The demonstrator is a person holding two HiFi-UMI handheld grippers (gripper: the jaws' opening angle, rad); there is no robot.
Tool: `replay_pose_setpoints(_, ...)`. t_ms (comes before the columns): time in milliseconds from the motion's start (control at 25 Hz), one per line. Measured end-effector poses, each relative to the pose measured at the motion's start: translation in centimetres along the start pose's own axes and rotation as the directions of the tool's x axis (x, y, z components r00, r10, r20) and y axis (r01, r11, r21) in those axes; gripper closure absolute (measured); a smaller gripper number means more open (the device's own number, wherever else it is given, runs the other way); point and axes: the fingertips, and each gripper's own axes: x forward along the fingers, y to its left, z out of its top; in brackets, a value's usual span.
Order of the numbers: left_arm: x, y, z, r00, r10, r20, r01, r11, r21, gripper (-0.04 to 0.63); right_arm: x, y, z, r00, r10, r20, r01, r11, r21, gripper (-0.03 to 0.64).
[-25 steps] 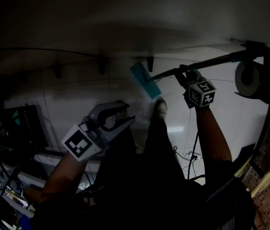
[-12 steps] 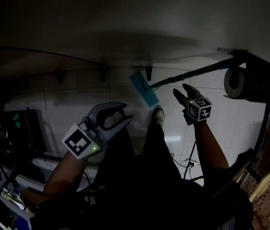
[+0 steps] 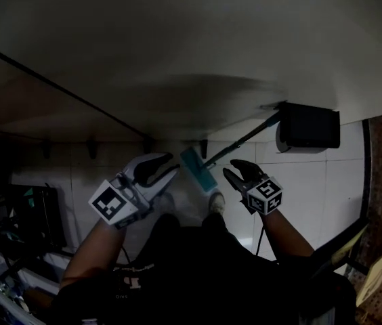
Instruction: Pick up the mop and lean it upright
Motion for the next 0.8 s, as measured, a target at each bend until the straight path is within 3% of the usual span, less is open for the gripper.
replay_pose_setpoints(160,-0.8,-1.1,5.9,0.997,0.012,0.07,-0.015,0.999,0.044,0.501,-3.2,4.5,10.4,0.988,0.051,0.147,-0.036,0.994,-0.102,0.496)
replay_pose_setpoints(400,-2.8,-2.1,14.3,0.983,0.062,0.171,-0.079,0.993,0.093,0.524,-9.4,8.7,24.0,0.946,0.087,0.311,-0.007,0.968,-0.25,0.549)
replay_pose_setpoints(560,-4.8,-3.0,18.4,0.966,0.095,0.239,-0.119,0.989,0.088,0.541,-13.9,10.3,30.0,0.925,0.064,0.376,0.027,0.972,-0.232,0.597)
replay_pose_setpoints(720,-6.2,-3.7,22.8,0.946,0.114,0.303,-0.14,0.988,0.066,0.558,-17.2,11.4,35.0,0.896,0.05,0.442,0.055,0.973,-0.223,0.603)
replay_pose_setpoints(800,-7.1,-4.2,24.6,0.937,0.12,0.327,-0.148,0.987,0.06,0.561,-18.3,12.4,36.3,0.894,0.056,0.444,0.057,0.97,-0.238,0.603)
